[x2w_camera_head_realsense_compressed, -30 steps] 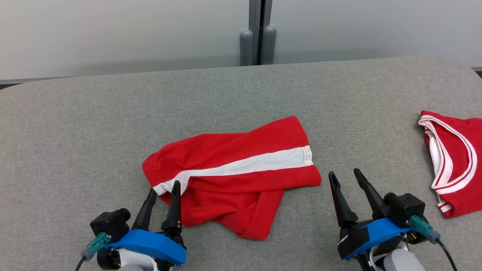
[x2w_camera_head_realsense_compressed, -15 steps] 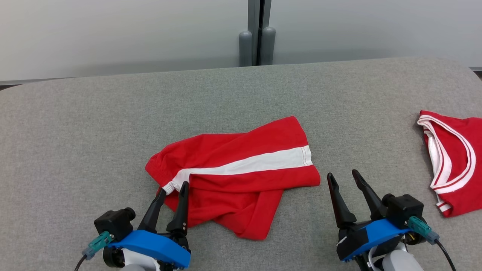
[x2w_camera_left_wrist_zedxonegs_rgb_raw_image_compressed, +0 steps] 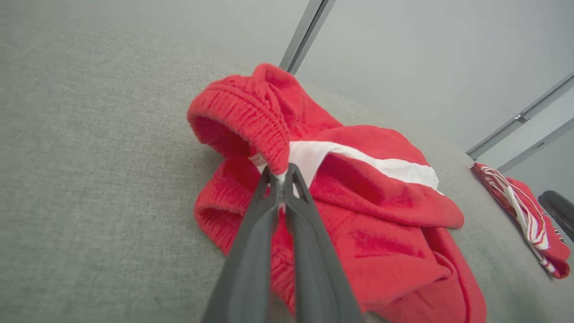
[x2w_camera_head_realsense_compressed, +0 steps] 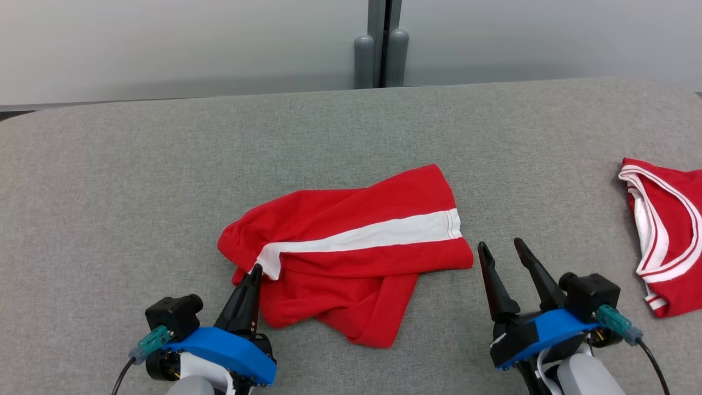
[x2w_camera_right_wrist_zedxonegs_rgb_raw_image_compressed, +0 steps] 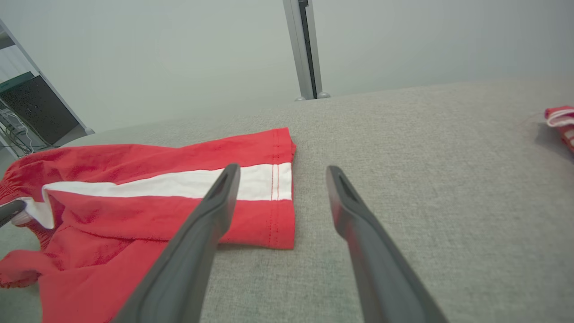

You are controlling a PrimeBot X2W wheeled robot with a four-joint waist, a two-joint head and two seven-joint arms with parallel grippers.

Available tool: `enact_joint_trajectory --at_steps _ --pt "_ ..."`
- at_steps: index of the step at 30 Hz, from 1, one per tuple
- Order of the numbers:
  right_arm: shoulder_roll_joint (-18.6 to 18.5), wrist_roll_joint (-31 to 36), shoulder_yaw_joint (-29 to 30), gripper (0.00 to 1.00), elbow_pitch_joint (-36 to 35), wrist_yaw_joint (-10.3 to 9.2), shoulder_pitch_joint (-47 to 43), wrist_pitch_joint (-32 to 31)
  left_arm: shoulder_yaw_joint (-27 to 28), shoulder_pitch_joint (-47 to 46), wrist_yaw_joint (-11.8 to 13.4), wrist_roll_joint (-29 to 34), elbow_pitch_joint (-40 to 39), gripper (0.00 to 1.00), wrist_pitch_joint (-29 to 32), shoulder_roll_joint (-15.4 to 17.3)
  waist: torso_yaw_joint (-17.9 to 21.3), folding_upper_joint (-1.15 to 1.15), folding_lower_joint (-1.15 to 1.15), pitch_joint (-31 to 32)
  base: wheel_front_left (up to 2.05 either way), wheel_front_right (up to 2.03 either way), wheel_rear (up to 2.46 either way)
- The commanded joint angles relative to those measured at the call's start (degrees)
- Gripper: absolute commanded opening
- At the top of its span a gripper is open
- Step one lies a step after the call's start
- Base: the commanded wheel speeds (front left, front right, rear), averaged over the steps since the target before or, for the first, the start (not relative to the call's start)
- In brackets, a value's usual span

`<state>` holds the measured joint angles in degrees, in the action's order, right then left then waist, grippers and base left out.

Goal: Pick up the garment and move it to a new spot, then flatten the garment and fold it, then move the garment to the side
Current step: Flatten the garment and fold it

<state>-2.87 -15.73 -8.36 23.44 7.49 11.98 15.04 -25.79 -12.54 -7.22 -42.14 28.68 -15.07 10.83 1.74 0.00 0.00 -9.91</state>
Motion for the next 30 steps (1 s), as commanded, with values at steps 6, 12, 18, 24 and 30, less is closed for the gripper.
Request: enact_joint_trajectory --at_steps 6,12,18,24,30 --pt "-0.13 -3.53 -0.73 1.0 8.04 0.0 7.0 0.18 -2.13 -2.73 -0.44 0.17 0.01 0.0 -0.13 0.0 -2.59 0.0 0.0 -1.49 0.0 0.0 0.0" --pt "-0.12 -6.99 -0.03 1.0 18.33 0.0 13.59 0.17 -3.48 -3.7 -0.44 0.69 -0.33 0.0 -0.12 -0.34 -5.04 0.0 0.0 -3.02 0.0 0.0 0.0" --pt "-0.14 -9.51 -1.0 1.0 23.92 0.0 17.38 0.17 -3.3 -3.89 -0.3 1.5 -0.67 0.0 -0.12 -0.82 -5.74 0.0 0.0 -4.03 0.0 0.0 0.0" --pt "-0.13 -10.16 -2.1 1.0 25.02 0.0 18.96 0.17 -2.69 -4.6 -0.3 2.38 -1.09 0.0 -0.13 -1.05 -5.77 0.0 0.0 -5.29 0.0 0.0 0.0" --pt "-0.12 -10.71 -2.71 1.0 25.89 0.01 19.81 0.16 -2.59 -4.94 -0.3 2.89 -1.27 0.0 -0.12 -1.24 -5.87 0.0 0.0 -6.11 0.0 0.0 0.0"
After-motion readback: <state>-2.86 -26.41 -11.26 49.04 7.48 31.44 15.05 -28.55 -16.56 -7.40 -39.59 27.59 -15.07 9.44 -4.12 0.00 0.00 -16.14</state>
